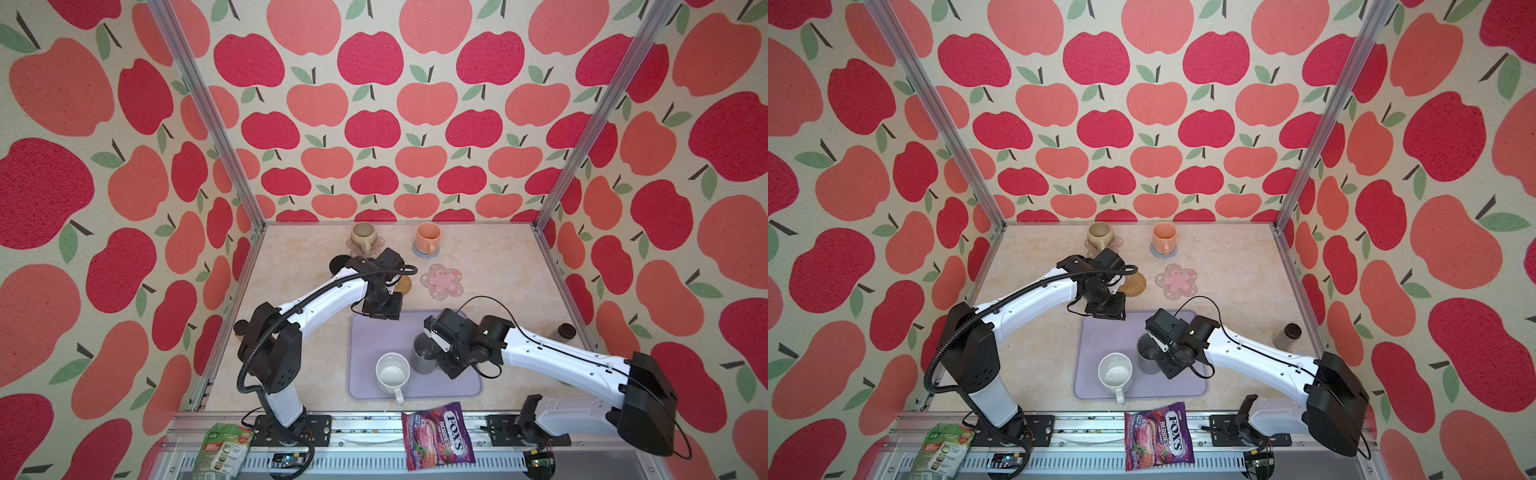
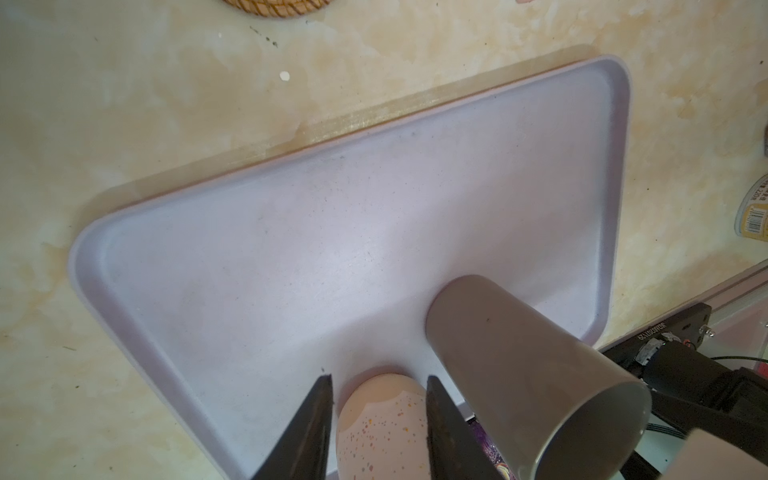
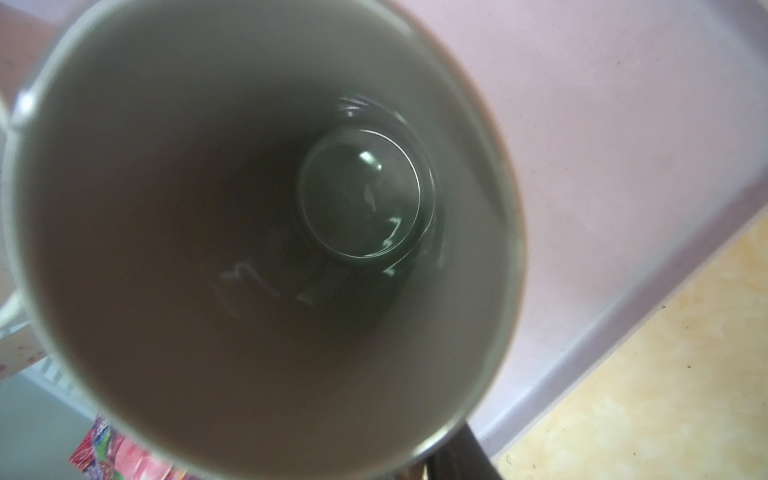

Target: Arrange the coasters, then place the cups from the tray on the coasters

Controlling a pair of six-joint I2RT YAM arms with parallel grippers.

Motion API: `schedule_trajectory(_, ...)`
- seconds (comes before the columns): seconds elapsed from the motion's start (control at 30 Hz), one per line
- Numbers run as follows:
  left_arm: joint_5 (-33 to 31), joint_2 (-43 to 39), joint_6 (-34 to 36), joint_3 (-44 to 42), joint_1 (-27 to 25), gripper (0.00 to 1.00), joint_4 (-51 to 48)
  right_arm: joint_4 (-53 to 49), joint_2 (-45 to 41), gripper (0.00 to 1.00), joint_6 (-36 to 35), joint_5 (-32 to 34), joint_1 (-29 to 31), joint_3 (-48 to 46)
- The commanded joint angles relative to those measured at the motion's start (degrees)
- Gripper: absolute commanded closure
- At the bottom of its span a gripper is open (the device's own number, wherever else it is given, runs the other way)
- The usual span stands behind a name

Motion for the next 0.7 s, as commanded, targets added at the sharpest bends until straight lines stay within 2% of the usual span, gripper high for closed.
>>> schedule_trajectory(0.0,-0.91,-1.86,0.03,-1.07,0.49,0.6,-0.99,0.9,0.47,0.75,0.33,1.74,0.26,-1.08)
schedule_trajectory(0.3,-0.83,-1.37,0.13,-0.88,0.65,0.6,-0.88,1.09,1.04,0.87,1.65,2.05,0.11,-2.03)
schedule_trajectory(0.53,-0.82,-1.44,0.2,-0.97,1.03,0.6,-0.86,0.04,-0.14,1.0,3.95,5.45,-1.3,-2.47)
schedule_trajectory(0.67,-0.81,-1.53,0.23,-0.93,1.05,0.6,-0.77,-0.44,-1.84,1.0,5.19,7.01,-2.76,-2.58)
